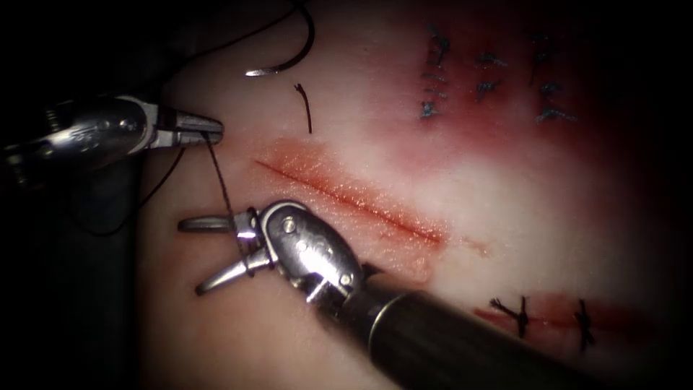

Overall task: Wound Closure
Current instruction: Loop the suture twice around the right gripper, then with the right tool grab the short suture end.

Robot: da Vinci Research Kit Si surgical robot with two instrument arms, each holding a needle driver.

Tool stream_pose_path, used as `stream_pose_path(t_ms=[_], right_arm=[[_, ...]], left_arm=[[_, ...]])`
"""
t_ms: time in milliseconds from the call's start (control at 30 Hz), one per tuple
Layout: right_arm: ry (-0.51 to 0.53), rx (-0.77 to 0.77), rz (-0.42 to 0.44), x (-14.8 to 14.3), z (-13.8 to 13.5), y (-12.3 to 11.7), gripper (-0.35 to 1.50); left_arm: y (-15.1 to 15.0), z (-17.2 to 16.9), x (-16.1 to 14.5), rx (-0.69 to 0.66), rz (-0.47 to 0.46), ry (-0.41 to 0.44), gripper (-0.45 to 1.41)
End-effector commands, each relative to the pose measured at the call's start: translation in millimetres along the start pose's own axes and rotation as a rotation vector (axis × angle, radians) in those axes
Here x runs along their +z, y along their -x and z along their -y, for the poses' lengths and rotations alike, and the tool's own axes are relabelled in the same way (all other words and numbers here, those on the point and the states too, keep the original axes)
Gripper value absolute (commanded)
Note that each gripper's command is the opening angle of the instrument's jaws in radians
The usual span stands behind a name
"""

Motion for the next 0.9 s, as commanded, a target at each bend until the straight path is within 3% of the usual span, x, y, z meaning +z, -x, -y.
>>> stream_pose_path(t_ms=[33,233,433,900], right_arm=[[0.030,-0.001,-0.047,0.2,-1.0,-0.6,0.73],[0.187,0.010,-0.180,-1.4,-2.0,-3.4,0.73],[0.269,-0.036,-0.229,-3.4,-3.1,-5.0,0.73],[0.673,-0.078,-0.054,-7.7,-5.7,-5.3,0.57]], left_arm=[[0.8,0.8,1.0,-0.008,0.000,-0.008,-0.35],[3.6,0.1,2.5,-0.031,-0.009,-0.022,-0.35],[5.1,-1.5,3.2,-0.045,-0.027,-0.023,-0.35],[3.8,-6.1,3.6,-0.082,-0.034,-0.042,-0.35]])
